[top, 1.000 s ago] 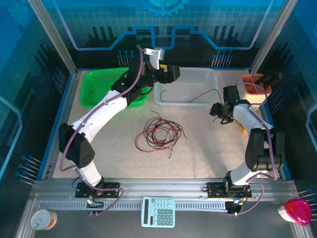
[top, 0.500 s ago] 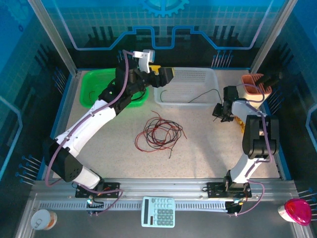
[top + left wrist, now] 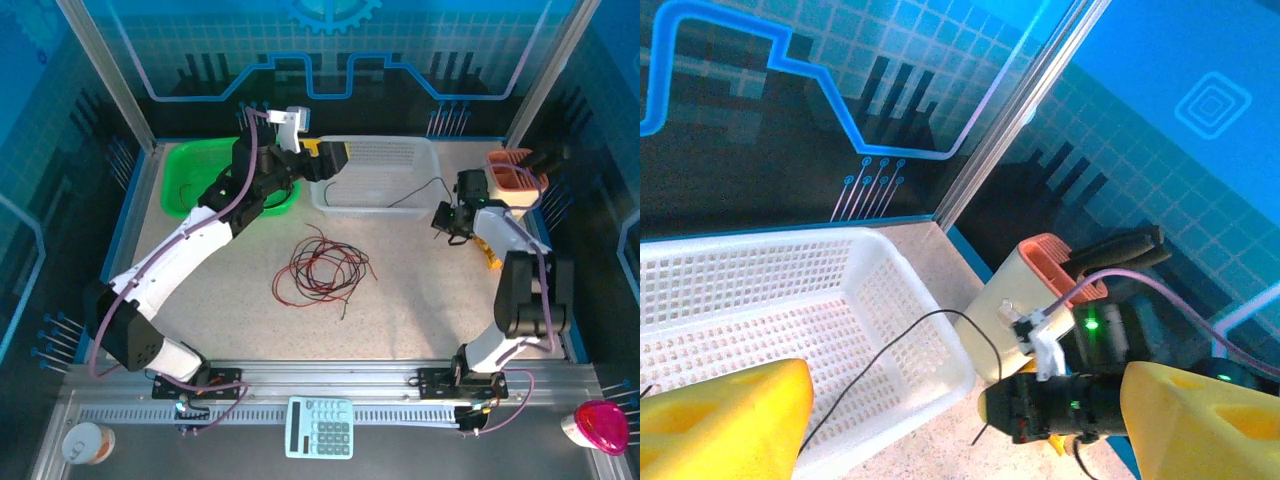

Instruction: Untangle the cables

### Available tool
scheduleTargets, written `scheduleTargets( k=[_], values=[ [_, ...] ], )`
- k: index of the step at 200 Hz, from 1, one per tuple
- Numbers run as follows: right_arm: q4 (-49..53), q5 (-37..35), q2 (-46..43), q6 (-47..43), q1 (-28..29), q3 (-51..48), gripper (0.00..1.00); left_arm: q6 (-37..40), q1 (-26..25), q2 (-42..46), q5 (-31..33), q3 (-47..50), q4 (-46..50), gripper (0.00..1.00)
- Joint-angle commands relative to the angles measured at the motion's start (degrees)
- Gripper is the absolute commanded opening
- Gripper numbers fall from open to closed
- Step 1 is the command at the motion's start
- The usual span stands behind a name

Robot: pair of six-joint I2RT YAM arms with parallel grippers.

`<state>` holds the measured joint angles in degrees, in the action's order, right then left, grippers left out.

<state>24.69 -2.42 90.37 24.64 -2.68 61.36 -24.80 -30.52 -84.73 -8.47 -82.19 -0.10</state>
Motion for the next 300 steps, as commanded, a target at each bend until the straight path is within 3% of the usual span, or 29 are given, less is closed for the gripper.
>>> scheduleTargets(
  k=[1, 44, 114, 144, 189, 216, 262, 300],
  values=[
    [0.31, 2.35, -6.97, 1.27, 0.58, 0.72, 0.00, -1.05, 0.18, 3.19, -0.93, 1.45, -2.48, 0.82],
    [0.62, 8.12, -6.34, 4.72, 4.23, 8.48, 0.00, 0.27, 0.13, 6.76, 0.69, 6.14, -0.71, 0.82],
    [-2.05, 8.61, 14.29, 10.27, 13.47, 24.75, 0.00, -2.11, 0.12, 16.65, 4.78, 21.41, 0.34, 0.82],
    [-3.89, 9.49, 22.85, 12.22, 14.54, 28.29, 0.00, -3.22, 0.12, 19.36, 5.83, 25.09, 0.66, 0.82],
    [1.94, 7.77, 30.46, 10.15, 14.37, 33.39, 0.00, -3.92, 0.11, 19.86, 5.85, 26.03, 1.08, 0.83],
    [4.82, 7.10, 29.87, 8.38, 13.76, 34.73, 0.30, -4.40, 0.16, 19.78, 5.83, 26.22, 0.84, 0.84],
    [5.98, 5.99, 23.83, 6.10, 13.53, 34.74, 0.65, -4.56, 0.03, 19.42, 5.75, 26.46, 0.45, 0.85],
    [6.54, 5.40, 18.85, 4.71, 13.40, 34.44, 0.72, -4.22, 0.03, 19.41, 6.09, 26.29, 0.74, 0.87]
  ],
)
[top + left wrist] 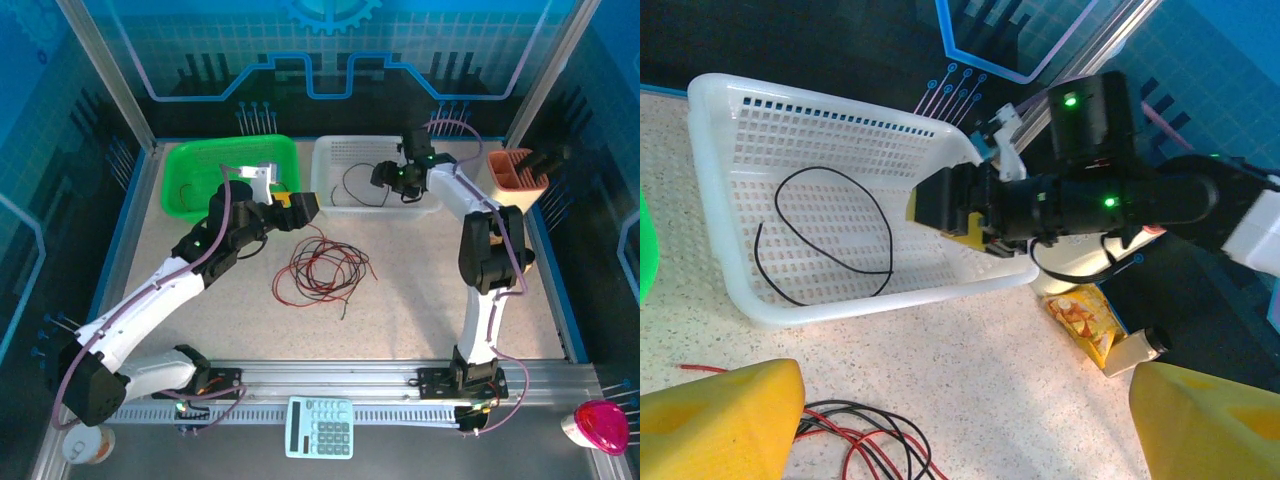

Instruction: Untangle the cables

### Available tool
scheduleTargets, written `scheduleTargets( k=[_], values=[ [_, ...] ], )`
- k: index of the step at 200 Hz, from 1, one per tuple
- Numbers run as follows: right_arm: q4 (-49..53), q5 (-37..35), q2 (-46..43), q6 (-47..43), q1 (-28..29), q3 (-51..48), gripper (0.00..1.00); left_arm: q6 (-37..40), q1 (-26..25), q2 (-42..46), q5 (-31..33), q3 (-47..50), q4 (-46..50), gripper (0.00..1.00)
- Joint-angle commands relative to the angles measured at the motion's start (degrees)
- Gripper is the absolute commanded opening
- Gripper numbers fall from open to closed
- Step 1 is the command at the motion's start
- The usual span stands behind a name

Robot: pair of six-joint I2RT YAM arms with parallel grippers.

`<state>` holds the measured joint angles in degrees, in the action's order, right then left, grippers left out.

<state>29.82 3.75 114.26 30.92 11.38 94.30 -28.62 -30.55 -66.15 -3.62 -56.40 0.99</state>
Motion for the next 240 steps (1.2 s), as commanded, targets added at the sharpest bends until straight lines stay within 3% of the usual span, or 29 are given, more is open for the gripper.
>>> scheduleTargets(
  k=[1, 49, 97, 174, 215, 240],
  values=[
    [1.34, -0.72, -5.20, -1.56, -0.65, 1.50, 0.72, -0.43, 0.05, 0.84, 1.24, 0.50, -0.37, 0.88],
    [-1.53, 1.19, -14.68, -1.65, 1.05, -5.08, 0.71, 0.07, 0.09, 1.44, 2.45, 1.73, 0.28, 0.91],
    [-3.67, -1.46, -26.83, -1.94, 7.15, -18.85, 0.70, -0.37, 0.05, 3.31, 4.16, 6.39, 0.70, 0.99],
    [-2.91, -9.27, -39.46, 4.45, 22.96, -42.01, 0.70, -1.02, 0.36, 8.63, 7.25, 13.57, 2.81, 0.99],
    [0.98, -17.65, -42.19, 9.03, 36.24, -47.15, 0.69, -1.44, 0.50, 8.94, 7.85, 13.80, 2.34, 0.99],
    [0.44, -19.11, -39.75, 10.98, 40.68, -48.30, 0.68, -1.87, 0.49, 8.47, 7.83, 13.78, 1.32, 0.99]
  ],
)
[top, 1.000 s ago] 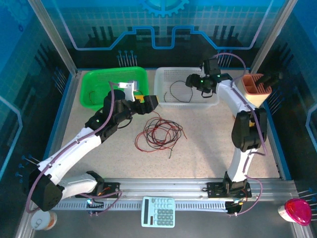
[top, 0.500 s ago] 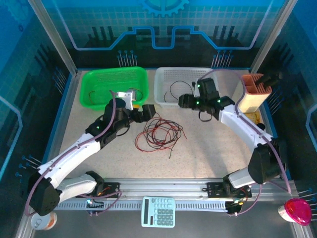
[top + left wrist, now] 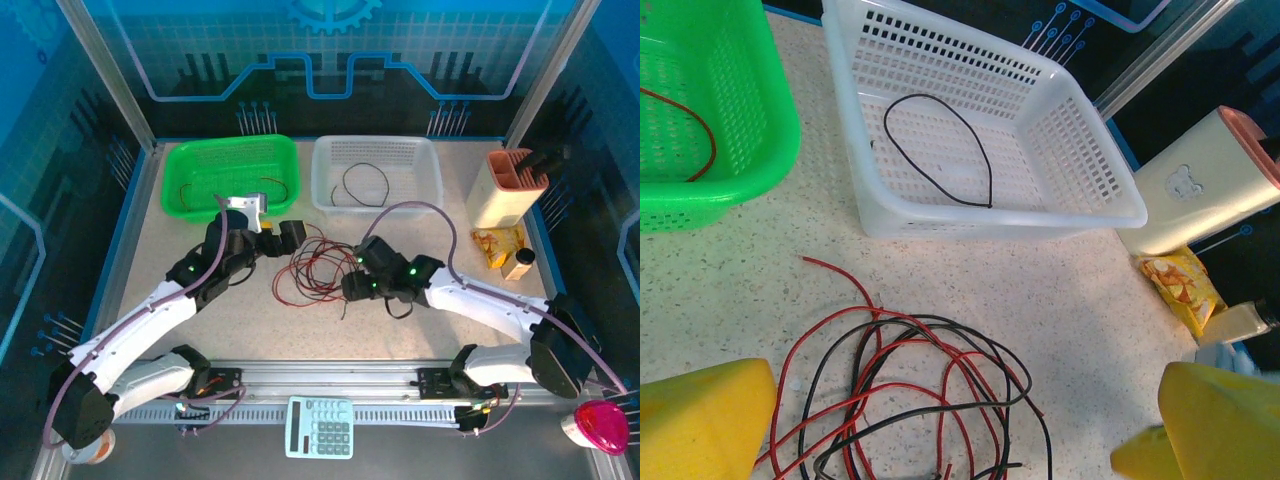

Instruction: Untangle the cables

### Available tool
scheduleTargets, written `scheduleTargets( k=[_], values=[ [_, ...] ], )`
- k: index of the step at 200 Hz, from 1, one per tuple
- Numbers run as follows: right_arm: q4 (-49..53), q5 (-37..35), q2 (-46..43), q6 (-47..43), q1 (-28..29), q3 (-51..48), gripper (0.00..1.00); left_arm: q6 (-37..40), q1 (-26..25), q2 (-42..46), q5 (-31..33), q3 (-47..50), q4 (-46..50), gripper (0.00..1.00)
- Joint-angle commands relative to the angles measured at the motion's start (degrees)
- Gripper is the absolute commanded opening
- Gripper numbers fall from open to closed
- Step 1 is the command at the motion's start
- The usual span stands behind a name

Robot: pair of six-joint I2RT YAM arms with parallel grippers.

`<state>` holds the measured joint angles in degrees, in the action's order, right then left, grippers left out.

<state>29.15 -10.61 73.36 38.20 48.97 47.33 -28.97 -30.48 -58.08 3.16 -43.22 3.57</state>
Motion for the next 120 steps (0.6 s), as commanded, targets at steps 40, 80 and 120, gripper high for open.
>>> scheduleTargets(
  k=[40, 80, 120],
  values=[
    [-2.77, -3.30, 9.49, 4.22, 6.83, 0.27, 0.63, -1.92, 0.46, 0.25, 0.86, 0.25, -1.23, 0.99],
    [-3.78, -3.12, 16.62, 3.96, 8.89, 2.75, 0.56, -1.66, 0.55, 0.87, 1.16, -0.17, -0.98, 0.99],
    [-4.96, -4.05, 18.97, 3.92, 9.03, 2.77, 0.53, -1.57, 0.51, 0.78, 0.93, -0.50, -1.15, 0.99]
  ],
)
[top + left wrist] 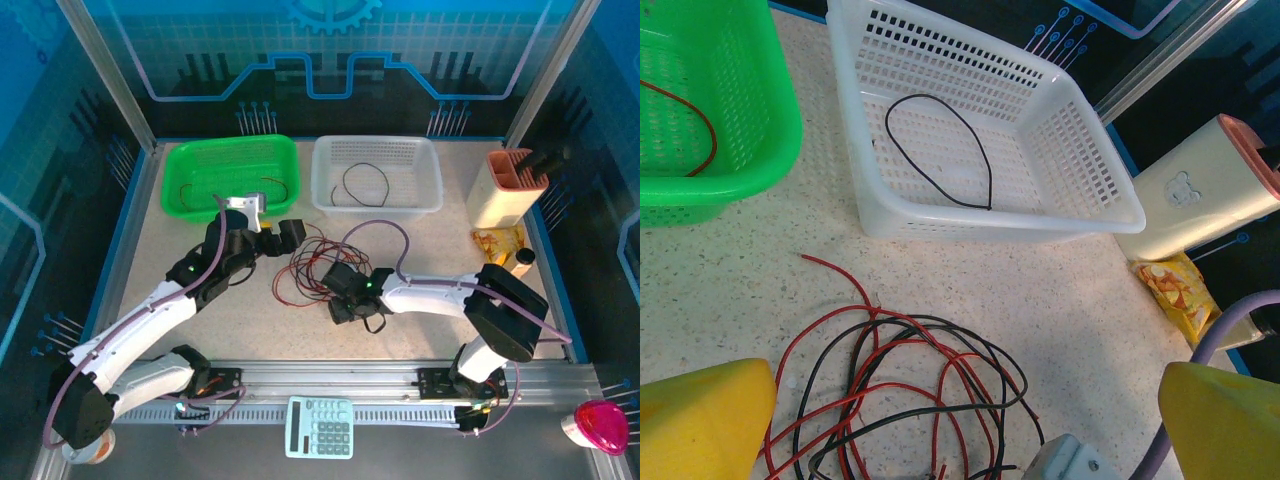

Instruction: Untangle the cables

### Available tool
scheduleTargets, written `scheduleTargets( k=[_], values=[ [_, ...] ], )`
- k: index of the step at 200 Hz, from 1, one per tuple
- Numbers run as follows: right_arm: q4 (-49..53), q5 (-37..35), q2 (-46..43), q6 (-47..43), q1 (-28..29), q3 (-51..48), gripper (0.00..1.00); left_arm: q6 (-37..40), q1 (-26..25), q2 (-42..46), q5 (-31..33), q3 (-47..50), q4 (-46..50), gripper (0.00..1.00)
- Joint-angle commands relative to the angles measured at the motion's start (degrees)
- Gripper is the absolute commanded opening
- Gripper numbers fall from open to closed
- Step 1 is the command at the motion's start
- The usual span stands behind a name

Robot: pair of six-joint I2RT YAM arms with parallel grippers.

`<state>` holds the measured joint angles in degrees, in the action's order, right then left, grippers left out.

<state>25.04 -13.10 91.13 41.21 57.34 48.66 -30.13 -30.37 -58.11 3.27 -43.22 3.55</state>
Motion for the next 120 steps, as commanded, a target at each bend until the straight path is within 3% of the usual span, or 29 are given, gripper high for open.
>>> scheduleTargets(
  k=[1, 35, 51, 83, 120],
  values=[
    [-0.91, -1.61, 1.26, 0.94, 0.66, 1.43, 0.52, -0.39, 0.40, 0.80, 0.80, -0.52, -1.15, 0.99],
    [-1.22, -2.83, 3.39, 0.75, 0.55, 3.62, 0.47, -0.44, 0.41, 0.83, 0.64, -0.46, -1.22, 0.99],
    [-1.16, -3.05, 4.47, 0.66, 0.43, 4.15, 0.39, -0.55, 0.47, 0.80, 0.62, -0.36, -1.25, 0.99],
    [0.08, -2.12, 2.35, 0.36, 0.53, 4.29, 0.00, -0.63, 0.41, 1.11, 0.52, -0.62, -1.27, 0.99],
    [5.80, -1.12, -8.32, -2.29, 0.65, 8.11, 0.00, -0.51, 0.40, 1.59, 0.30, -1.05, -0.85, 0.99]
  ],
)
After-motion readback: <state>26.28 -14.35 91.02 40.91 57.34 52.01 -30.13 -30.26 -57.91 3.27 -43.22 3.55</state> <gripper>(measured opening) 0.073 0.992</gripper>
